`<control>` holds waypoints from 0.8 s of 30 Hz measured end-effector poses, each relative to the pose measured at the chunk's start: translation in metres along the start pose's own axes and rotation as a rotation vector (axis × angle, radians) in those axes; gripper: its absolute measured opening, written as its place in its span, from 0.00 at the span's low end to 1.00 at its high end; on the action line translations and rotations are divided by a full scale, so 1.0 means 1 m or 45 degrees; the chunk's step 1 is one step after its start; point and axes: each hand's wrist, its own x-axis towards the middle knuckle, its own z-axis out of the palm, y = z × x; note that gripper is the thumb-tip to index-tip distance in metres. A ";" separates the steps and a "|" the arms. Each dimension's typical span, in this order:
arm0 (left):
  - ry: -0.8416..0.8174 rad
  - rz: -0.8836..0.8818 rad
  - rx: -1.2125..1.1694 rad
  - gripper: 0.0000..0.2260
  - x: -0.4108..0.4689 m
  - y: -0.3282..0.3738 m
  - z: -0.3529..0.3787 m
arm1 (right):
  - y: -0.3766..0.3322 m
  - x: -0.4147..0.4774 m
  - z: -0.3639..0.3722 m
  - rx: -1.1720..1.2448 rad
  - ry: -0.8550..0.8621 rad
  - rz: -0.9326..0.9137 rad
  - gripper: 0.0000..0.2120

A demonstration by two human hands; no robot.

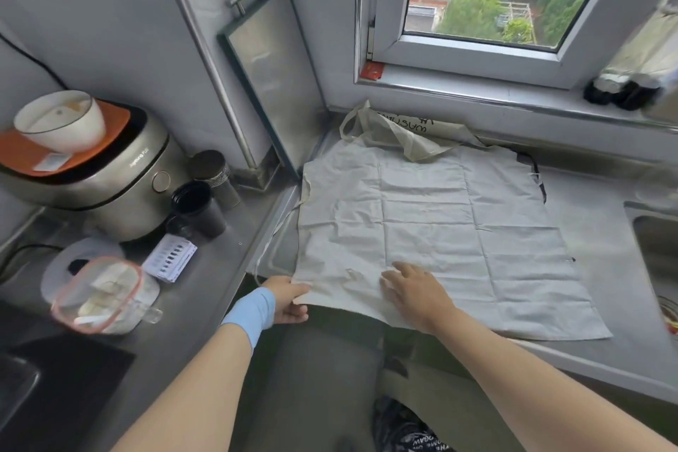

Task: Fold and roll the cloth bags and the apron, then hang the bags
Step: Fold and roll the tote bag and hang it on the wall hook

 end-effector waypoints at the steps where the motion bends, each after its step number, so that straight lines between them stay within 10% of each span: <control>1: -0.017 0.022 0.041 0.12 -0.002 0.000 -0.002 | -0.004 -0.003 0.001 -0.038 0.019 -0.050 0.19; 7: -0.045 0.407 0.185 0.19 -0.020 0.021 0.008 | -0.023 -0.011 -0.003 -0.172 -0.334 -0.154 0.17; 15: -0.298 0.752 0.531 0.28 -0.045 0.091 0.105 | -0.017 0.023 -0.127 1.675 -0.047 0.657 0.24; 24: -0.635 0.600 0.928 0.22 -0.025 0.105 0.196 | 0.080 0.011 -0.123 0.780 0.133 1.136 0.08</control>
